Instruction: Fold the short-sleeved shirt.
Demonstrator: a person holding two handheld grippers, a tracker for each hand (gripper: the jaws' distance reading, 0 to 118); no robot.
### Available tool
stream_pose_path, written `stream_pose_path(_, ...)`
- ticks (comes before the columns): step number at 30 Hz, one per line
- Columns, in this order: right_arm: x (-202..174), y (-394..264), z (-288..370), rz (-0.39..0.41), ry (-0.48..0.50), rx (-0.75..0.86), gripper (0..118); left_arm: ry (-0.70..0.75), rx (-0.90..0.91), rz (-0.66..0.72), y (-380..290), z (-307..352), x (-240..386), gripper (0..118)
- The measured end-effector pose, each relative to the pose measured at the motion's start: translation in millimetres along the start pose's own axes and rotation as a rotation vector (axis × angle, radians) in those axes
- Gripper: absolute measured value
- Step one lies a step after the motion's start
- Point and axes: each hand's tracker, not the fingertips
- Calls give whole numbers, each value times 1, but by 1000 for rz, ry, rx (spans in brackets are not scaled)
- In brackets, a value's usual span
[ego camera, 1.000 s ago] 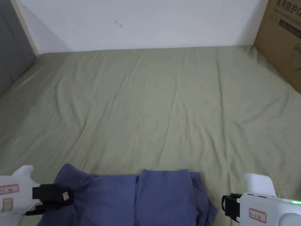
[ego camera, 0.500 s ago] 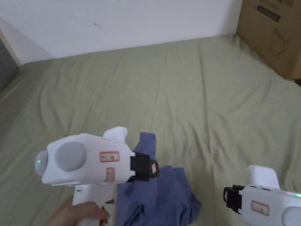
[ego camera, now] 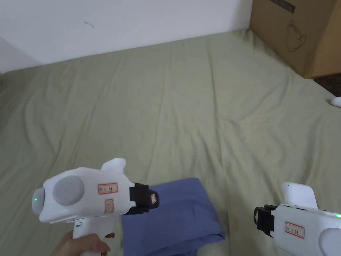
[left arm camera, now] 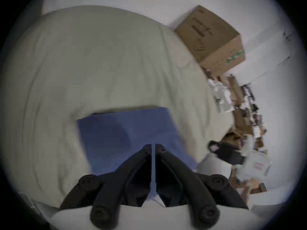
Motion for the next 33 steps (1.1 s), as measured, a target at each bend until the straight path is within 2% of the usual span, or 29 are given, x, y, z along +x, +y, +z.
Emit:
stream_pose_path(2, -4, 1, -2, 1, 8, 1, 0, 20, -62, 15, -8, -22, -20, 3)
stream_pose_path(5, -8, 1, -3, 9, 10, 4, 0, -138, -96, 79, -17, -53, -18, 3)
stream_pose_path(7, -9, 1, -3, 5, 17, 2, 0, -153, -107, 98, -18, -69, 1, 3)
stream_pose_path(10, -9, -1, -1, 11, 14, -4, 0, -119, -129, 20, -20, -97, 20, 3)
stream_pose_path(15, -5, -3, 2, 19, 0, -7, 0, -219, -163, 58, -16, -106, 45, 3)
stream_pose_path(18, 0, -4, 1, 1, -6, -6, 0, -156, -196, -77, -25, -120, 65, 3)
stream_pose_path(22, 3, -6, 5, -6, -12, -7, 0, -221, -244, -29, -39, -135, 78, 3)
stream_pose_path(25, 6, -5, 6, -4, -23, -9, 0, -252, -281, -79, -51, -139, 86, 3)
stream_pose_path(28, 8, -5, 9, -10, -31, -7, 0, -253, -277, -61, -56, -132, 83, 3)
stream_pose_path(30, 8, -4, 11, -10, -34, -3, 0, -328, -250, -21, -56, -117, 76, 3)
stream_pose_path(33, 1, 1, 13, 6, -29, -1, 0, -324, -142, -15, -47, -78, 56, 3)
